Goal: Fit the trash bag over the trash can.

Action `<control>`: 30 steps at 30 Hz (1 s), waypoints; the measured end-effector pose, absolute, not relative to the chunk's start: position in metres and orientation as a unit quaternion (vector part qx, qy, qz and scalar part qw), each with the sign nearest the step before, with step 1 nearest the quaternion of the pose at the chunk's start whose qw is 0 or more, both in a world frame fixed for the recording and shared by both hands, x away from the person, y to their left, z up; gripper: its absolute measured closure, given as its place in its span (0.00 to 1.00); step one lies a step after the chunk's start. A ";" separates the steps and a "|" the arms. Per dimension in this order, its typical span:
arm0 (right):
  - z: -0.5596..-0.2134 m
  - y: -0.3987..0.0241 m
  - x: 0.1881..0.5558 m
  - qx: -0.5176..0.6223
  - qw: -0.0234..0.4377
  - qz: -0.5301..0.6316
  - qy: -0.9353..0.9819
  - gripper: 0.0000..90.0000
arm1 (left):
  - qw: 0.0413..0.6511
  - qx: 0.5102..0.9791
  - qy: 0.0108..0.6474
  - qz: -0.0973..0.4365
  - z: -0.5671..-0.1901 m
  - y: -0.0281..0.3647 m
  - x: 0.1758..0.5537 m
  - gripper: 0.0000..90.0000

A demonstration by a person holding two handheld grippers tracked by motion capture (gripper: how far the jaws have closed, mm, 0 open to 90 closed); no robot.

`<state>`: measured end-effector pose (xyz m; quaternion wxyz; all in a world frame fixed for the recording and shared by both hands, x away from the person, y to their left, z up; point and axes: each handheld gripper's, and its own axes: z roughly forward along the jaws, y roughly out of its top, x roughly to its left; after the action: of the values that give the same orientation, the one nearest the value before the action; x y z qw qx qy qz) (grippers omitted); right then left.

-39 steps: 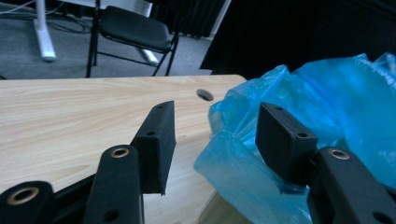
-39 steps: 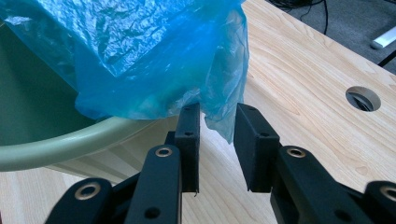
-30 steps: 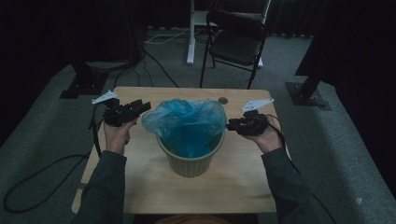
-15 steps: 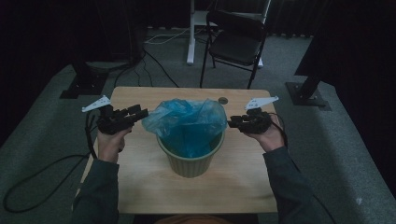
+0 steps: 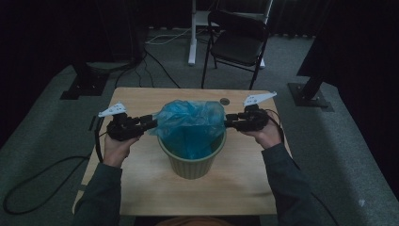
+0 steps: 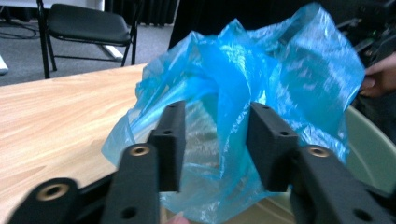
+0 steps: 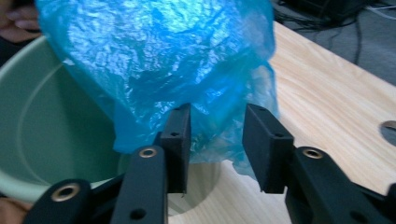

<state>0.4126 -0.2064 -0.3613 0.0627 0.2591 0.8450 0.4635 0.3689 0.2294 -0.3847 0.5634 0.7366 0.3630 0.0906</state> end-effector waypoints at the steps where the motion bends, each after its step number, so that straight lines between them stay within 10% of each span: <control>1: -0.361 -0.207 0.413 0.259 0.056 0.466 0.844 0.77 | 0.563 0.738 0.360 0.089 -0.386 0.229 0.368 0.72; 7: -0.362 -0.211 0.407 0.249 0.050 0.466 0.848 1.00 | 0.565 0.748 0.335 0.095 -0.388 0.226 0.359 0.90; 30: -0.376 -0.219 0.381 0.225 0.018 0.455 0.861 1.00 | 0.554 0.760 0.329 0.087 -0.402 0.224 0.335 0.99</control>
<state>0.3812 -0.2190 -0.3761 0.0180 0.2252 0.8614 0.4548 0.3355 0.2241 -0.4016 0.5540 0.7597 0.3291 0.0872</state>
